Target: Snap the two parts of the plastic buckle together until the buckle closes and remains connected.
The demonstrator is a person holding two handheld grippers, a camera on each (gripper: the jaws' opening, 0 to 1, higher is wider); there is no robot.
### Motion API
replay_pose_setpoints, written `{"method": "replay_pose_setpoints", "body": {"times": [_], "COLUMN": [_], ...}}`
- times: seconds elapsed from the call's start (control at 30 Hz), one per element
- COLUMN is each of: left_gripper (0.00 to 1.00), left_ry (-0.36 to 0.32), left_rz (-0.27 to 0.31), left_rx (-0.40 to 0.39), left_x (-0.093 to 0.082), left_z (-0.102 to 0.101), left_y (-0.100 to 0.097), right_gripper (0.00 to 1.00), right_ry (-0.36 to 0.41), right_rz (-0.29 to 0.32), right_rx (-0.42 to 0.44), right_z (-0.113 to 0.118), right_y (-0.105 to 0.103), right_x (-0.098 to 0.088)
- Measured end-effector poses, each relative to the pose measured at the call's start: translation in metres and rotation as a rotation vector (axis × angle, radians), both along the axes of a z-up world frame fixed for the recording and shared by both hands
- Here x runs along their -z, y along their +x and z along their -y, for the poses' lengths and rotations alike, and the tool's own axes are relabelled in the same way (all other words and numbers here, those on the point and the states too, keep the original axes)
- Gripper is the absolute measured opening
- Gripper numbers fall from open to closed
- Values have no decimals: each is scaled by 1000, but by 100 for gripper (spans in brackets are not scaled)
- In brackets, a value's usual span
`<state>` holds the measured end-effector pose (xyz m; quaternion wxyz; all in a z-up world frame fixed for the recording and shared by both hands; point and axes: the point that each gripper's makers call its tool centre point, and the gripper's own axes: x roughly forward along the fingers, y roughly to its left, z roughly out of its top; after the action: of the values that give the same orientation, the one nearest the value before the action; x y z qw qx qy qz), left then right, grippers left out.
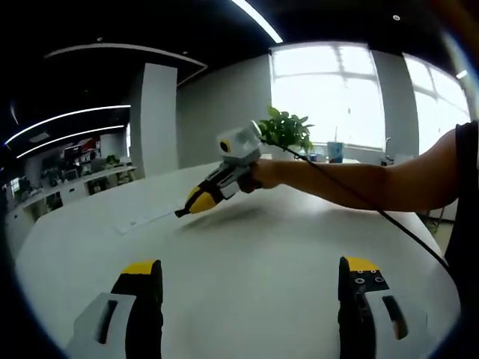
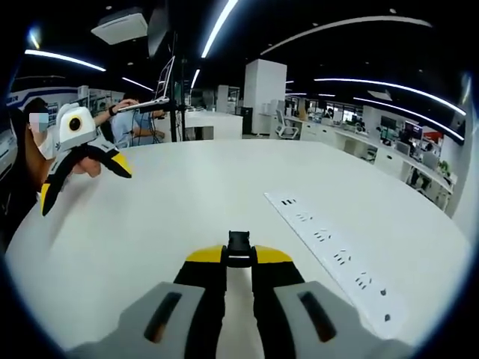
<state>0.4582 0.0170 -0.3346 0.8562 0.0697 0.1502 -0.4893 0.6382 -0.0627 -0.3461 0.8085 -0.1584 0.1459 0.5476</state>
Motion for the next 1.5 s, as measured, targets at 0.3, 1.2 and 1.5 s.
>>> {"method": "replay_pose_setpoints", "body": {"times": [0.3, 1.2, 1.5], "left_gripper": [99, 99, 99], "left_ry": [2, 4, 2], "left_rz": [3, -6, -5], "left_rx": [4, 8, 7], "left_x": [0, 1, 1], "left_z": [1, 0, 1], "left_y": [0, 0, 0], "right_gripper": [10, 10, 10], "right_ry": [11, 9, 3], "right_rz": [-3, -4, -9], "right_rx": [-5, 1, 6], "right_z": [-5, -5, -2], "right_y": [7, 22, 30], "right_x": [2, 1, 1]}}
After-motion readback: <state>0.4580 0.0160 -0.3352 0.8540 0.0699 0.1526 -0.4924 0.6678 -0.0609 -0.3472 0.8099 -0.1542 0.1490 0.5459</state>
